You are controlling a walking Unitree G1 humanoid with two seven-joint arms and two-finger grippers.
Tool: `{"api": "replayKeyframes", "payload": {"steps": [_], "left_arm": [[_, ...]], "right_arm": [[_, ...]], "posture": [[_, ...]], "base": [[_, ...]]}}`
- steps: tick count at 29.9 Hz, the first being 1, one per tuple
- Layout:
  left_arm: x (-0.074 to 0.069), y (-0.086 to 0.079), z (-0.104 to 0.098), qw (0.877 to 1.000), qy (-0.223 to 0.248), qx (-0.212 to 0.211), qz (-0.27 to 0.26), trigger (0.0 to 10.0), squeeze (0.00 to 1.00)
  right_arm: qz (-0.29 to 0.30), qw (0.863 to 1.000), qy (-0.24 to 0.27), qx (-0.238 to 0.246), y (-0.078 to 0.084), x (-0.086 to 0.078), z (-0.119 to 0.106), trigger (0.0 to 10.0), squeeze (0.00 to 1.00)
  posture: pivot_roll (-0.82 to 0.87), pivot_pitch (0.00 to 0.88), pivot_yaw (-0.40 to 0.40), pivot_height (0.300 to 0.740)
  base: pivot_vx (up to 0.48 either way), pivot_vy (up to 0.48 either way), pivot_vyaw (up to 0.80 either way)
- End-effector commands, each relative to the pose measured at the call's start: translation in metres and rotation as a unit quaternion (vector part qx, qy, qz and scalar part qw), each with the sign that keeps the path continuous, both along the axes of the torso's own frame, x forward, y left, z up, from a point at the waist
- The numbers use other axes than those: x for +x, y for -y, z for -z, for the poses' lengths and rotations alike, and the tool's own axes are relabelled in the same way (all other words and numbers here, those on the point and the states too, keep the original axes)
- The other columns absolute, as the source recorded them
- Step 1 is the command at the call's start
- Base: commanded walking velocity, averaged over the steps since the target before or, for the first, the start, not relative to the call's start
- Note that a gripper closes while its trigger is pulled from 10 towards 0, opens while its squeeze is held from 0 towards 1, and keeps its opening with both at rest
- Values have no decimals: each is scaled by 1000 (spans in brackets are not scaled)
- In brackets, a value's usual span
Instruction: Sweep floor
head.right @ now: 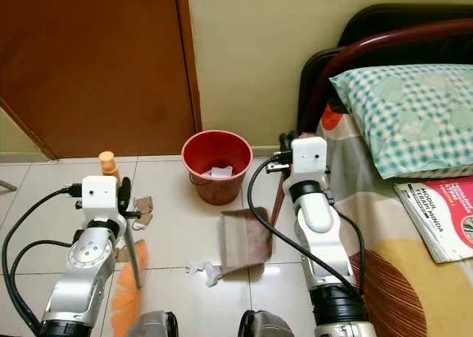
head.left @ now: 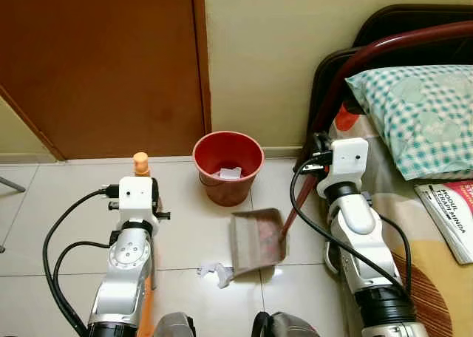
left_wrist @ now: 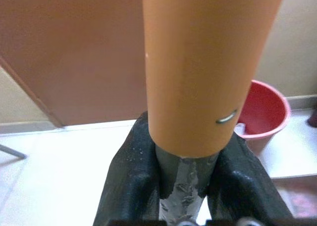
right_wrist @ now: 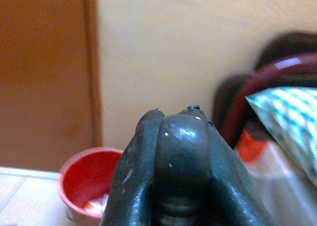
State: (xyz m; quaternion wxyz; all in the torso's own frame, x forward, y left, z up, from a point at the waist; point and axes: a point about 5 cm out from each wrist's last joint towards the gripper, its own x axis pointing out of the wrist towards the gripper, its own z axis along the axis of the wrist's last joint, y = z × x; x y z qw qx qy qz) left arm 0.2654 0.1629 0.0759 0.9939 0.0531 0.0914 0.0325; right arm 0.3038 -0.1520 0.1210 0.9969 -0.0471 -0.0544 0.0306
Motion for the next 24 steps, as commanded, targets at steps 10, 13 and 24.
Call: {"api": "replayKeyframes", "payload": {"steps": [10, 13, 24], "left_arm": [[3, 56, -25, 983, 32, -104, 146, 10000, 0], [1, 71, -27, 974, 29, -122, 190, 10000, 0], [21, 90, -70, 939, 85, -267, 201, 10000, 0]], "right_arm": [[71, 996, -45, -15, -7, 5, 26, 10000, 0], [66, 996, -55, -12, -14, 5, 33, 10000, 0], [49, 997, -61, -6, -23, 9, 37, 10000, 0]], "posture": [[24, 163, -9, 740], [26, 162, -6, 740], [24, 155, -2, 740]], "base": [[0, 0, 0], [0, 0, 0], [0, 0, 0]]}}
